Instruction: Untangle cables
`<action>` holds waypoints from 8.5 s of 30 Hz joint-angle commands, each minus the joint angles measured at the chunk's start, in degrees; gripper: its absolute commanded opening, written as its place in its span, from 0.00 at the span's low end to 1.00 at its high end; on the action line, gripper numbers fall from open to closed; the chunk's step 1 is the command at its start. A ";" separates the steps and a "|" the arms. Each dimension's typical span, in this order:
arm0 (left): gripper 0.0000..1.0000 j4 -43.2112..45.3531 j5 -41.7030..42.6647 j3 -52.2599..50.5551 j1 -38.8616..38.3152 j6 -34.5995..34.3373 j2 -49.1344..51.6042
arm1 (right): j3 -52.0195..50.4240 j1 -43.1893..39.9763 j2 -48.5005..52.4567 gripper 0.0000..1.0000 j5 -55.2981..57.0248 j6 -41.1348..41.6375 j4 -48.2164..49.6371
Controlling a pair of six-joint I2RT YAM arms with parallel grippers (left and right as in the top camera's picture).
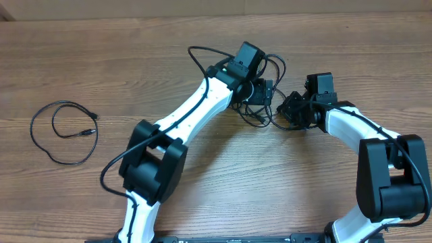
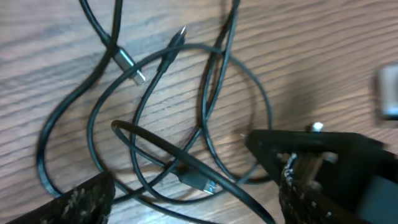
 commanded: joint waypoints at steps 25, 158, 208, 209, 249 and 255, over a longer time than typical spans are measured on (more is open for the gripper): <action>0.04 -8.70 -6.34 -0.39 -0.04 9.57 1.99 | -0.33 0.04 0.20 0.04 5.38 -1.92 -0.70; 0.88 -5.09 1.16 -17.38 25.70 20.02 -16.48 | -0.33 -10.95 0.20 0.91 11.80 -7.98 -13.29; 0.43 2.99 -3.85 -17.38 1.73 10.71 -4.46 | -0.35 -0.90 0.20 0.54 6.12 -9.66 -17.09; 0.44 2.99 -3.87 -17.38 1.73 10.71 -4.46 | -0.35 -0.57 0.20 0.54 6.32 -9.64 -17.07; 0.25 6.25 -5.60 -21.68 1.73 10.73 -4.35 | -6.12 1.51 0.20 0.41 12.28 -9.01 -9.27; 0.34 6.97 -5.79 -21.68 1.73 10.73 -4.35 | -6.16 1.51 0.20 0.40 12.28 -9.01 -9.11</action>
